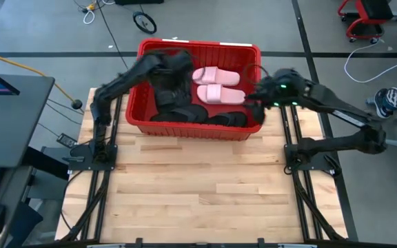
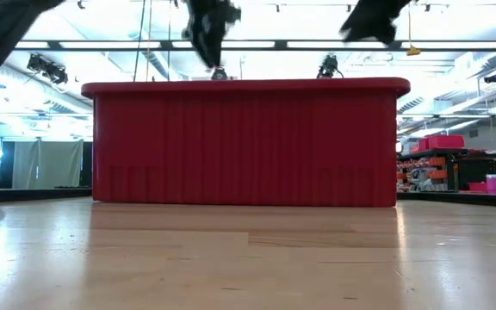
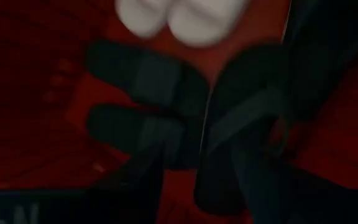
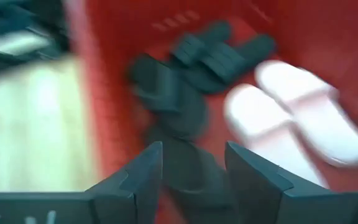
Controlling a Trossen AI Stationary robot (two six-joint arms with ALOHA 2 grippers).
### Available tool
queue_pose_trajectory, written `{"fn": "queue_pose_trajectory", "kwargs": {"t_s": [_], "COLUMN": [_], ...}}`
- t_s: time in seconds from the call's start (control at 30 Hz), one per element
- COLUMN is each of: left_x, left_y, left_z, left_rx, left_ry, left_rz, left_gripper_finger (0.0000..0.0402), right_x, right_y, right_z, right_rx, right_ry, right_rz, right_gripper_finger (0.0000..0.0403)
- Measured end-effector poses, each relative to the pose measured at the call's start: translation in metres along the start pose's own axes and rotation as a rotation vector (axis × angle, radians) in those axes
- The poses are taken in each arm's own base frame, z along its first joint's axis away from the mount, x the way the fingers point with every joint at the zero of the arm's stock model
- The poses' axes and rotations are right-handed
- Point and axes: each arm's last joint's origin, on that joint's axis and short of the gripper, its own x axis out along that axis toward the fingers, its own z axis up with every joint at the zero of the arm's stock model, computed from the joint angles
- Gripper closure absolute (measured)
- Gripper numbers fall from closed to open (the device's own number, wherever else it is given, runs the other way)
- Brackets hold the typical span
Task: Pick and place slides into bin
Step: Return to Home Position
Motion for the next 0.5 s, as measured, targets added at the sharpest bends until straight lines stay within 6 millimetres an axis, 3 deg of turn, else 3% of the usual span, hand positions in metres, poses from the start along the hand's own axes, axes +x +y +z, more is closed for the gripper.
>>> {"fn": "queue_pose_trajectory", "kwargs": {"t_s": [0.1, 0.3, 0.5], "left_x": [-0.038, -0.091, -0.133], "left_y": [0.007, 0.02, 0.036], "left_z": [-0.008, -0.058, -0.124], "left_rx": [-0.071, -0.269, -0.377], "left_ry": [-0.144, -0.253, -0.3], "left_rz": [-0.002, -0.034, -0.04], "left_gripper_finger": [0.0214, 0.0225, 0.023], "right_x": [-0.03, -0.077, -0.078], "right_y": [0.014, 0.039, 0.047], "right_z": [-0.002, -0.021, -0.064], "right_rx": [-0.006, -0.097, -0.134], "right_ry": [-0.073, -0.169, -0.299], "right_rz": [0.175, 0.429, 0.556], "right_gripper_finger": [0.0223, 0.0223, 0.0223]}}
